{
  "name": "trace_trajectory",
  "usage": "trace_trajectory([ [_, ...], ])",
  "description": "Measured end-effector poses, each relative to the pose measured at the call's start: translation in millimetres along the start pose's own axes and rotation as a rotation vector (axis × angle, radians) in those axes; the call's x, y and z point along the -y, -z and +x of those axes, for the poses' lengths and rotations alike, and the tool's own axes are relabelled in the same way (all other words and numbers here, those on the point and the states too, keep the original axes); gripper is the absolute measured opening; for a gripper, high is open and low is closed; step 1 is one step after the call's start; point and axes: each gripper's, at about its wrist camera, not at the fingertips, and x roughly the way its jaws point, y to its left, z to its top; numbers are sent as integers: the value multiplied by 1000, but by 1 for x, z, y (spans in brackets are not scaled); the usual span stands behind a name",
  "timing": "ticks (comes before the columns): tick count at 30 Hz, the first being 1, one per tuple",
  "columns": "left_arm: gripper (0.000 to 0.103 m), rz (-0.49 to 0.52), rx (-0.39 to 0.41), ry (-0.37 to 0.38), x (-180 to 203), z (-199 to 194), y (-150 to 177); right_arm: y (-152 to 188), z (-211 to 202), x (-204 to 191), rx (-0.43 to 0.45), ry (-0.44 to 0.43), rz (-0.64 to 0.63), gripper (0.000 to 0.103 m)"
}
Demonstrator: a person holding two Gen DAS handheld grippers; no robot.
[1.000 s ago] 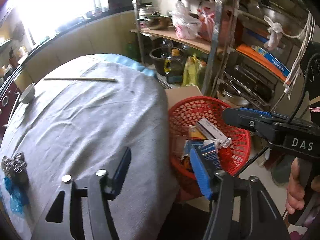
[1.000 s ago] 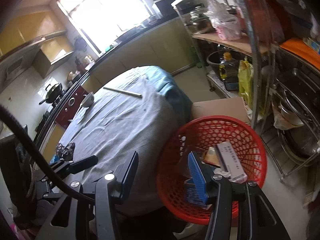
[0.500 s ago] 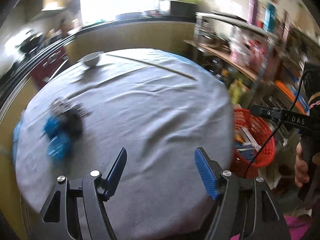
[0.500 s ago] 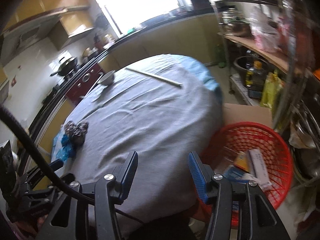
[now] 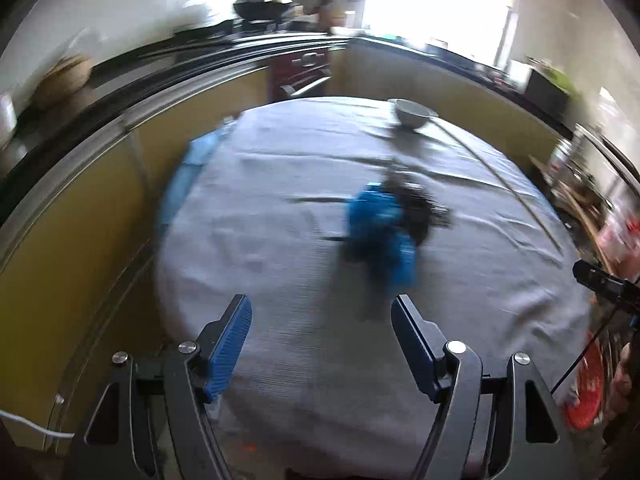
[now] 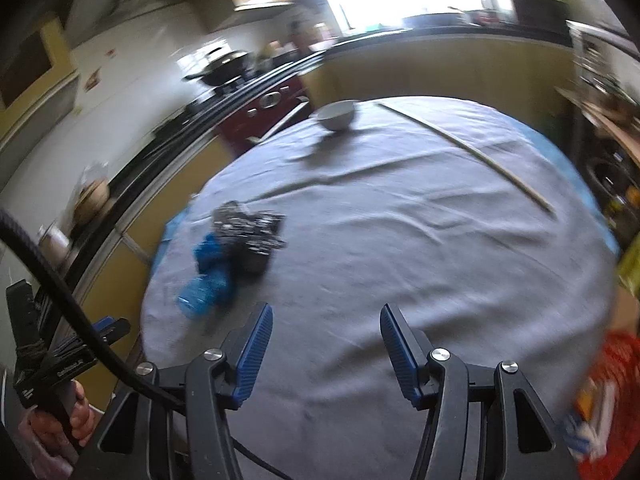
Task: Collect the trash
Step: 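Grasp the blue plastic bag with the left gripper while the right grasps the black bag bundle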
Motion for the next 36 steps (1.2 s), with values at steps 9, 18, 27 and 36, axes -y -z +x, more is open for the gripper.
trace_trajectory([
  [9,73,-65,-66,-14,-30,24,1,-51,104,-48,-86,-123,14,60],
  [18,73,-75,-61,-9,-37,33,-20,-85,199,-54,-208,-175,160,60],
  [27,73,-69,-53,-8,-33,41,-38,-83,262,-60,-289,-147,213,43],
  [36,73,-25,-95,84,10,77,-60,-77,224,-45,-186,-92,142,42],
])
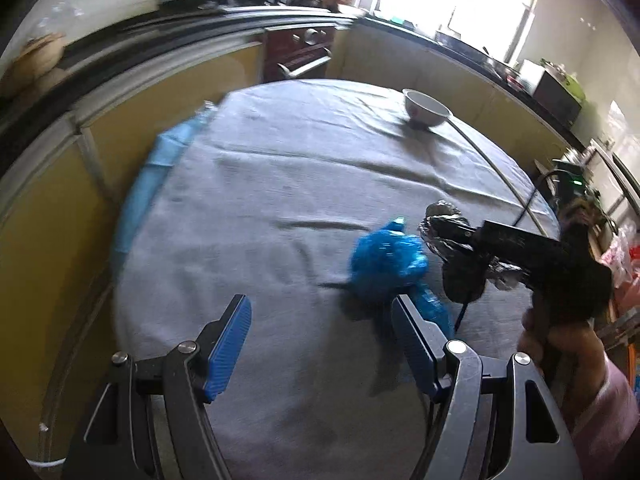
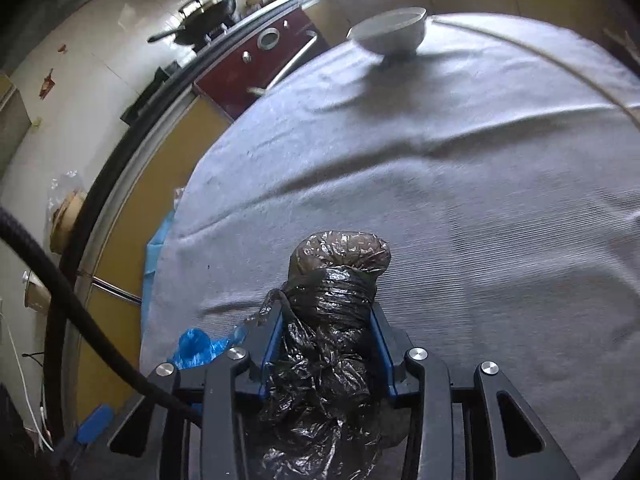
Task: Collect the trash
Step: 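Grasp the blue plastic bag with the left gripper while the right grasps the black bag bundle, then lift the blue bag and black bag bundle and carry them toward the red basket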
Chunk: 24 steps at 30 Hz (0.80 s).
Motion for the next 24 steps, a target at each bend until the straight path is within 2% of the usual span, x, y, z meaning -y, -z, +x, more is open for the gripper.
trace_trajectory([
  [4,73,3,-34,33,22,26,-11,7,-34,13,44,0,-23,42],
  [7,73,9,-29,33,37,42,-20,16,-59,21,76,16,-58,42],
  [11,73,12,-43,43,50,64,-28,38,-89,29,115,47,-112,42],
  [15,73,31,-95,58,63,92,-28,59,-112,45,129,79,-133,42],
  [17,73,38,-103,54,68,97,-26,69,-122,55,138,98,-124,42],
  [19,63,39,-96,64,73,97,-23,76,-130,65,145,99,-100,42],
  [24,59,73,-63,32,85,81,-11,95,-159,89,178,111,-44,42],
])
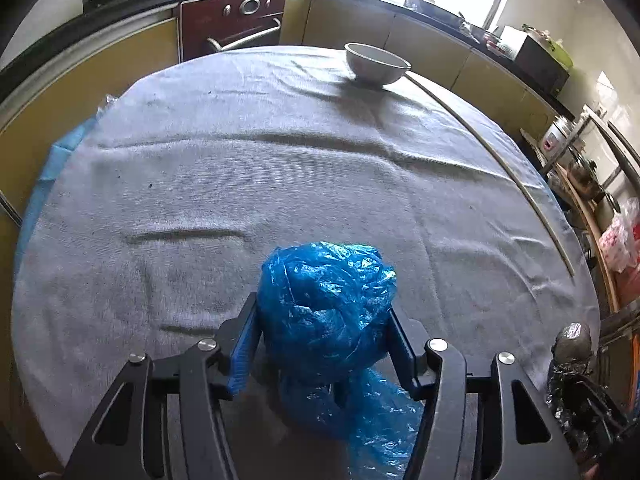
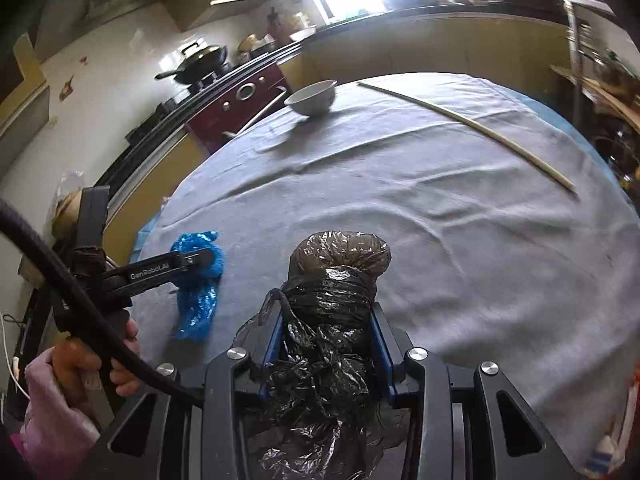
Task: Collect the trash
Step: 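Lift the blue bag and black bag bundle and carry them toward the red basket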
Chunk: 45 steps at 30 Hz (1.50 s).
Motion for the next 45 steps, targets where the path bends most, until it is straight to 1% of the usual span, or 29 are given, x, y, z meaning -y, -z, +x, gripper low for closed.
trace_trajectory([
  [4,59,27,23,-16,17,-21,13,11,-21,16,22,5,30,42],
  [8,59,76,69,-26,37,-53,31,18,-42,22,55,-1,48,42],
  [15,59,162,179,-32,72,-110,62,34,-78,19,121,-19,42,42],
  [19,59,203,216,-36,87,-131,77,45,-98,23,150,-29,54,42],
  [25,59,259,249,-46,109,-152,98,57,-122,28,194,-35,70,42],
  [33,59,320,302,-89,132,-176,121,68,-152,33,255,-56,78,42],
  [40,59,361,345,-101,147,-193,136,77,-174,37,295,-64,90,42],
  [45,60,381,373,-108,152,-205,142,80,-180,37,309,-76,100,42],
])
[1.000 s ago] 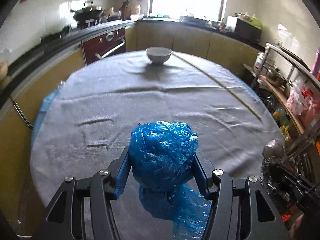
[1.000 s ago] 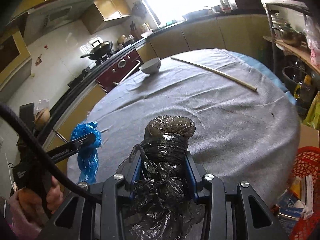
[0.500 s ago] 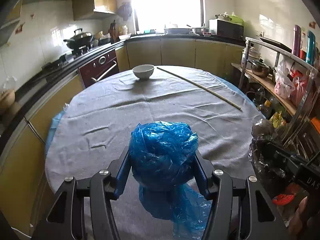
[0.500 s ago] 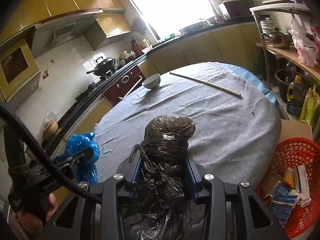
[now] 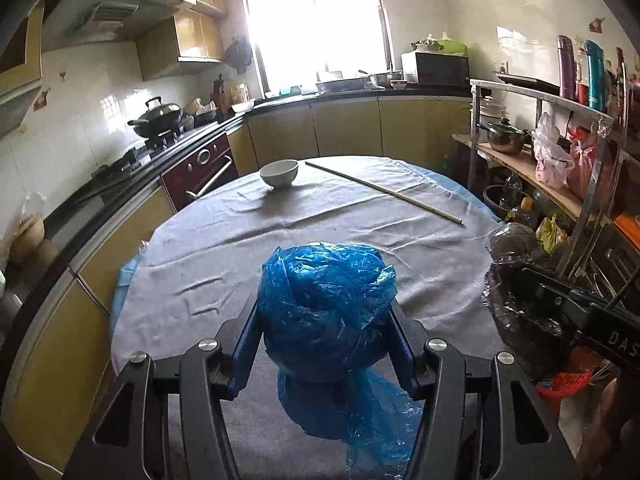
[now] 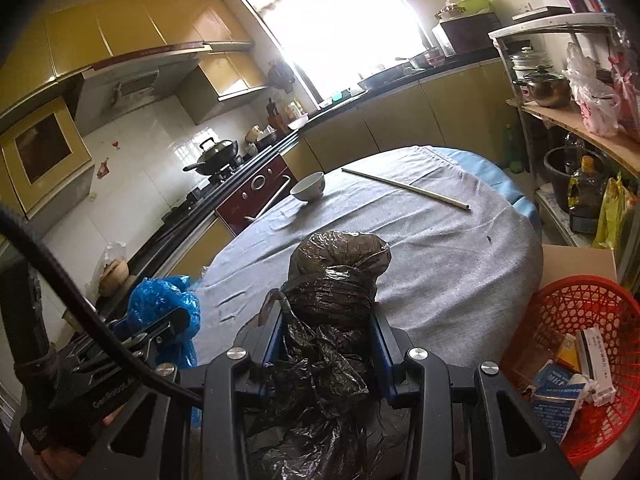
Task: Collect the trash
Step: 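Lift the blue bag and black bag bundle and carry them toward the red basket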
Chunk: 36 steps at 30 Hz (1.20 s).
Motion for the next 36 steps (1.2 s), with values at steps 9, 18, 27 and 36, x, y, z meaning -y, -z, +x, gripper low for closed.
trace_trajectory([
  [9,60,14,24,-4,5,-9,-3,-2,-1,-9,26,-15,-23,42],
  [18,60,46,29,-5,18,-10,-6,-3,-7,-3,39,-25,-2,42],
  [27,60,75,23,-4,31,-10,-7,-4,-13,2,49,-37,22,43],
  [36,60,102,23,4,41,-10,-5,-4,-20,9,66,-44,41,43],
])
